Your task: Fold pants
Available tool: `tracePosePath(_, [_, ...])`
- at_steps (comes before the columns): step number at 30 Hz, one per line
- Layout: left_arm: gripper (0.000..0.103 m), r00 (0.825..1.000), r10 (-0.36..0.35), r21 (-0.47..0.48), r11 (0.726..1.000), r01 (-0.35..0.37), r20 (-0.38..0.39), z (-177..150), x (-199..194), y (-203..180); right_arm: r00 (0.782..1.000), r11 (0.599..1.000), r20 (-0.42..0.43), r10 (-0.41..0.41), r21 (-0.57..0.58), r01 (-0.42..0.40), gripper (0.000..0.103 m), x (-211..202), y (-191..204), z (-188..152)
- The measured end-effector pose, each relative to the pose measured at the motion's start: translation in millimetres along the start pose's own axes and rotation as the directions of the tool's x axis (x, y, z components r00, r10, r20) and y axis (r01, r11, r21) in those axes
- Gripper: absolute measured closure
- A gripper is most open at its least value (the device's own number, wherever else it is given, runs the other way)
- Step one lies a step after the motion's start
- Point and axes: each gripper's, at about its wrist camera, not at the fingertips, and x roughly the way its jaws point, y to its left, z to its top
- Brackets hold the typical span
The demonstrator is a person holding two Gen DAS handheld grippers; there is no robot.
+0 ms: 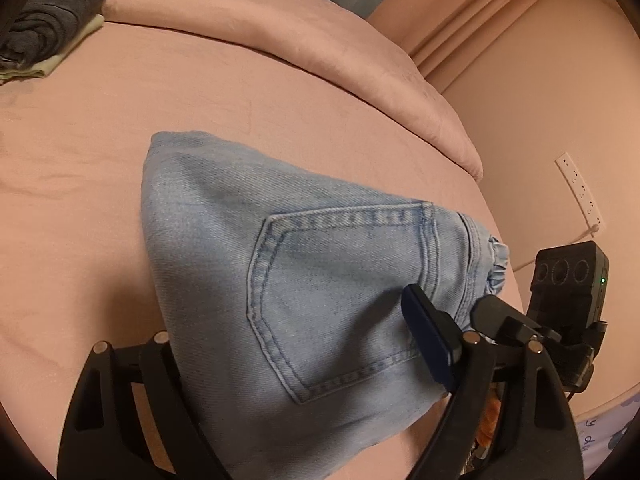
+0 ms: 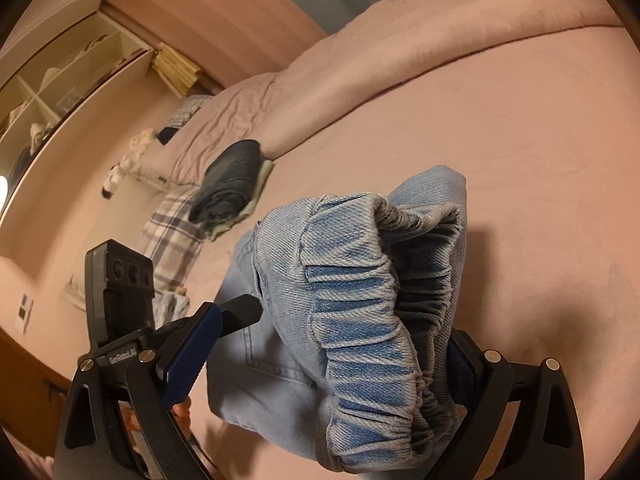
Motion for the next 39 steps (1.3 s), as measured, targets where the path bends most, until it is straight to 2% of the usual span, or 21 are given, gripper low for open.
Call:
tracePosePath(18, [0.017,0.999,0.032,-0.058,0.998,-0.03,0.036,-3.8,-16.2,18.9,0.997,0.997,-0.076,0.011,-0.079,-0.017,0.004,44.2,41.0,14.5])
tracePosePath(39, [0.017,0.997,0.061,-0.07,0.996,-0.057,0.049,11.9,-10.5,16.5,0.996,0.993,-0.089,0.017,-0.112,-0.027,0.004,65.4,45.0,35.4])
